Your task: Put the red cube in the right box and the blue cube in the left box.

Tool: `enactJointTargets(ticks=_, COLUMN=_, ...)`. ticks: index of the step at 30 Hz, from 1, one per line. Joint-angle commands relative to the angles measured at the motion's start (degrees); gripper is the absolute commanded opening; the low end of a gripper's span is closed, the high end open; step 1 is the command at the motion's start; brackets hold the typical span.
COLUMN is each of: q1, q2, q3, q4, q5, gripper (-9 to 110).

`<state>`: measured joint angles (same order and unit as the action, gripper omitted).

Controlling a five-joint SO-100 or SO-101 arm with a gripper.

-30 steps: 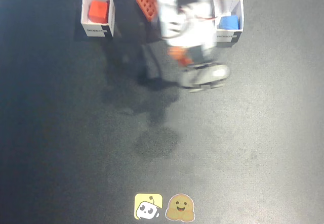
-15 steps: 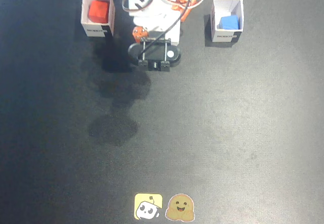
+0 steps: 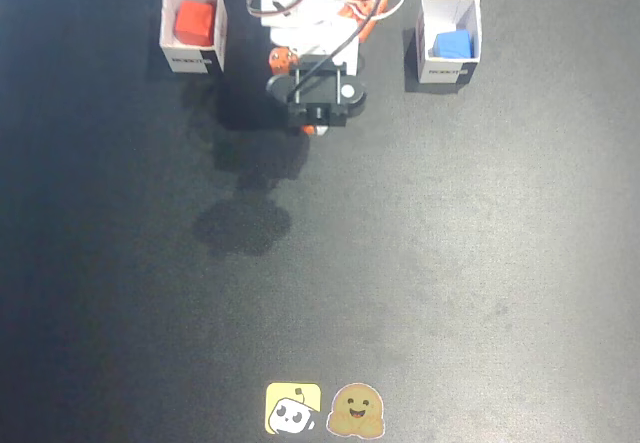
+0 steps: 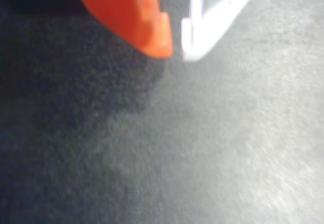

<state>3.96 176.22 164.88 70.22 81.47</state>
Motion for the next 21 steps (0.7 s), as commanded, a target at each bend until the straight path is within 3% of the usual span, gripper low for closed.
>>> enactJointTargets(ticks=1, q1=1.58, q2=0.88, q3=-0.35, q4=1.76, q5=-0.53, gripper=0)
enactJointTargets(ticks=12, q1=2.81, q2=0.88, q3=-0.26, q4=2.02, q5=1.41, gripper=0)
enactJointTargets(ticks=21, q1=-4.13, q2=0.97, q3=-0.26, q4=2.02, q5=1.32, gripper=0)
